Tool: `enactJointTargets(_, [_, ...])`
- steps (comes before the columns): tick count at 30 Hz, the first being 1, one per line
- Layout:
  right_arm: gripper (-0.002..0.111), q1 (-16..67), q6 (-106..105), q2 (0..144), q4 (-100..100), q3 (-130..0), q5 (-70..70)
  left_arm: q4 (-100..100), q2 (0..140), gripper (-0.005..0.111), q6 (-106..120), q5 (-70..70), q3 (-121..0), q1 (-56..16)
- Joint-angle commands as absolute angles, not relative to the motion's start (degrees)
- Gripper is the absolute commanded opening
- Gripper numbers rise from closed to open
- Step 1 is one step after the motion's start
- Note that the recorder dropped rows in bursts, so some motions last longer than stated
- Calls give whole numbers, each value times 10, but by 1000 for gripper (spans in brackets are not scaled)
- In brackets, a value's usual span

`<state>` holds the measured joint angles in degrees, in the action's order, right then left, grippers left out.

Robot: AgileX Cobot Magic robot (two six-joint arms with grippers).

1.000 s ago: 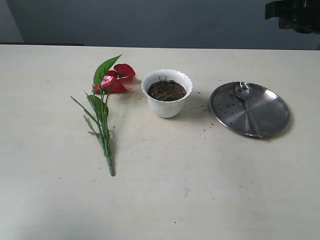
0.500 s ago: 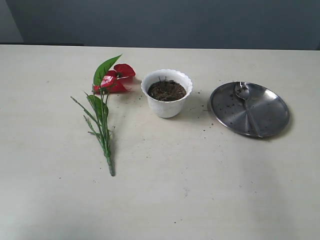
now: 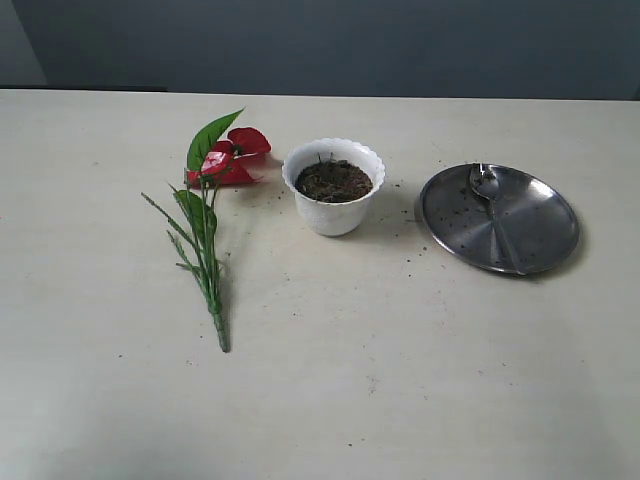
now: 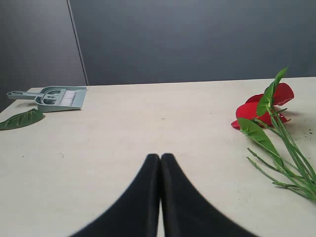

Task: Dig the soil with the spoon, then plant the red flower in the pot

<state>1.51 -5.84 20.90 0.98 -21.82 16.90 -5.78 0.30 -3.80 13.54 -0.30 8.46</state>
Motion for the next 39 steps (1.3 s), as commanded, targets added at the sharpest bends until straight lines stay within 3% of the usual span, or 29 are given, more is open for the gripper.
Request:
enactJointTargets(1, [-1, 11, -54, 162, 6, -192, 165, -57, 0, 0, -39, 136, 0, 85])
enactJointTargets(11, [-1, 11, -52, 149, -9, -183, 204, -57, 0, 0, -39, 136, 0, 85])
enactJointTargets(28, [-1, 11, -49, 27, 8, -3, 119, -57, 0, 0, -39, 136, 0, 85])
enactJointTargets(39, [-1, 11, -49, 25, 8, 0, 182, -57, 0, 0, -39, 136, 0, 85])
